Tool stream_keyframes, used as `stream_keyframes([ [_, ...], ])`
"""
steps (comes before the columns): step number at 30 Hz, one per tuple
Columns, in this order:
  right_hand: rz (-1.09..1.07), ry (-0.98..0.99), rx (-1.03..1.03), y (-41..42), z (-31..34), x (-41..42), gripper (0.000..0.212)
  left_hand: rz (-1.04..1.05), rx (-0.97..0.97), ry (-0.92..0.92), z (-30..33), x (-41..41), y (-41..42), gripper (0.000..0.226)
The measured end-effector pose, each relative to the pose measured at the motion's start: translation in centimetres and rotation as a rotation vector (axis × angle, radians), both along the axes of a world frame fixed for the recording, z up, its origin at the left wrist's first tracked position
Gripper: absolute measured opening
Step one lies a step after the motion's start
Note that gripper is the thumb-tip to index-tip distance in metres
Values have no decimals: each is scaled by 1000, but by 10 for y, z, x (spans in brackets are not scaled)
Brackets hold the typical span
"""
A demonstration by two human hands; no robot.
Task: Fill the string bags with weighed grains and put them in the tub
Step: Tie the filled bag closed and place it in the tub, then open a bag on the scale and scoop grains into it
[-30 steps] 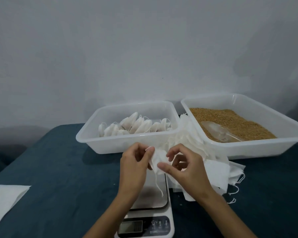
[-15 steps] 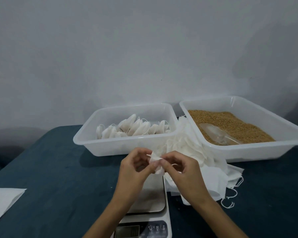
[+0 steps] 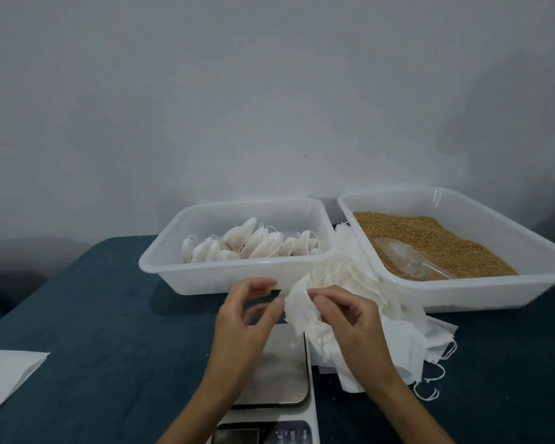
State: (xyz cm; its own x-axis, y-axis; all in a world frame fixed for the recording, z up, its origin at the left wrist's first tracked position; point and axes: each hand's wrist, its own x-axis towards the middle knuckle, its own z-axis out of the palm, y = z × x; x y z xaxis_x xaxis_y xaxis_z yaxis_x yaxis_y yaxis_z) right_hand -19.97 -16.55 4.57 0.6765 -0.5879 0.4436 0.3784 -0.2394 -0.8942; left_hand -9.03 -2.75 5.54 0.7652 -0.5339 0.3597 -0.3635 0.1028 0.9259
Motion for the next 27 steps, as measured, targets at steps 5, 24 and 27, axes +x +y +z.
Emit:
stream_keyframes([
  [5, 121, -44, 121, -2, 5, -1, 19, -253, 1, 555, -3, 7, 7, 54],
  [24, -264, -30, -430, 13, -5, -3, 7, 153, -57, 165, -7, -2, 19, 14],
  [27, -235, -23, -277, 12, -7, -5, 8, 171, -87, 209, -8, 1, 21, 16],
])
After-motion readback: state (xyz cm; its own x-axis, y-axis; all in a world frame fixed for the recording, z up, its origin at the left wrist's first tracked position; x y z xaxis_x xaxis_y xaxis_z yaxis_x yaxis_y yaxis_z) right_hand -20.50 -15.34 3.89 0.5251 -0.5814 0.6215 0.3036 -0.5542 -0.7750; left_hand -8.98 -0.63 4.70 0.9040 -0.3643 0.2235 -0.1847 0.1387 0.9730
